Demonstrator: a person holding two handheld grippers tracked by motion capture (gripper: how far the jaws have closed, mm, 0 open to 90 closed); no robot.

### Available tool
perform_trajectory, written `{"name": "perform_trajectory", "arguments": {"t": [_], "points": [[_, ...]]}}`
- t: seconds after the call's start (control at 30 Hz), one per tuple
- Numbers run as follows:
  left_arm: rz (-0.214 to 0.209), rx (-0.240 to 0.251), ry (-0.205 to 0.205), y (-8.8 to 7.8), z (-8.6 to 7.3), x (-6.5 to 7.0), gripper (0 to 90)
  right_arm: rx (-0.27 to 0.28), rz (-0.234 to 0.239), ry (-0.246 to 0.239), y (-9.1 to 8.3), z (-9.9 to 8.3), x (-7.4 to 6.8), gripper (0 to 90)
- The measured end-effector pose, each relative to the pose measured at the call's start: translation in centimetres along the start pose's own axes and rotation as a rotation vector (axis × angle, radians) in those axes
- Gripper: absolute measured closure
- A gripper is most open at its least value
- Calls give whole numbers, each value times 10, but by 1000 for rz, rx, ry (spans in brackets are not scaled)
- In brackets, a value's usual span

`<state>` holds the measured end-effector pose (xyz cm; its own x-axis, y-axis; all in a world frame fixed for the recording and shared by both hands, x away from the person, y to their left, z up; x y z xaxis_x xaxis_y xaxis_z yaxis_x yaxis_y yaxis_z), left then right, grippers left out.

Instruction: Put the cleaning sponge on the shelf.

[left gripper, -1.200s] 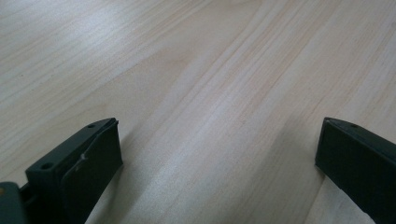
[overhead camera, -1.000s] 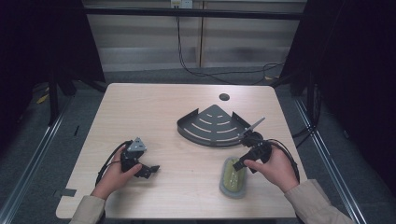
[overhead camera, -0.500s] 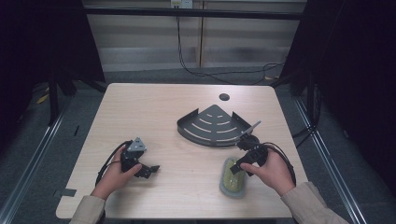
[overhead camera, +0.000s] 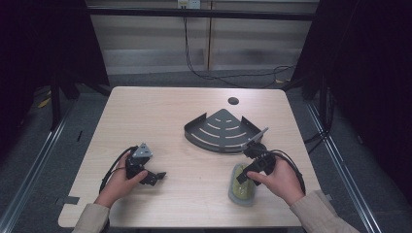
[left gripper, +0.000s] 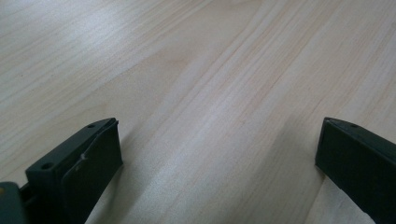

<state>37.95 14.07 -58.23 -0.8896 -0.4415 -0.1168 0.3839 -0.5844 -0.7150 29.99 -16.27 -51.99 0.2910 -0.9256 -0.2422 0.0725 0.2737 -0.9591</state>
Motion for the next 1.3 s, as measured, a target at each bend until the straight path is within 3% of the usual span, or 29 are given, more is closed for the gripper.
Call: {"name": "perform_trajectory", "arguments": {"t": [0.1,0.47,0.83,0.97,1.3], "points": [[-1,0,0,0,0,0,0,-11,-6,5,4,0,-1,388],[1,0,0,0,0,0,0,-38,-67,-25,3,-2,6,719],[-1,-1,0,0,0,0,0,-21,-86,-53,-19,2,14,724],[2,0,-1,0,0,0,0,-15,-70,-57,-27,6,13,724],[4,3,-3,0,0,0,0,6,-89,-76,-46,21,11,724]]}}
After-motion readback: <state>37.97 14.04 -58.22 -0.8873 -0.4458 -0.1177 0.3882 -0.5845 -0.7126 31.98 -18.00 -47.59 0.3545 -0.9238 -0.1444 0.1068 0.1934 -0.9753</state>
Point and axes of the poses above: each handheld gripper's, and its own axes: y roughly forward along the jaws, z roughly out of its top, x roughly to its right, the point moved 10 cm from there along y, roughly forward along the jaws, and after that the axes turned 11 degrees about y, right-handed, at the moved point
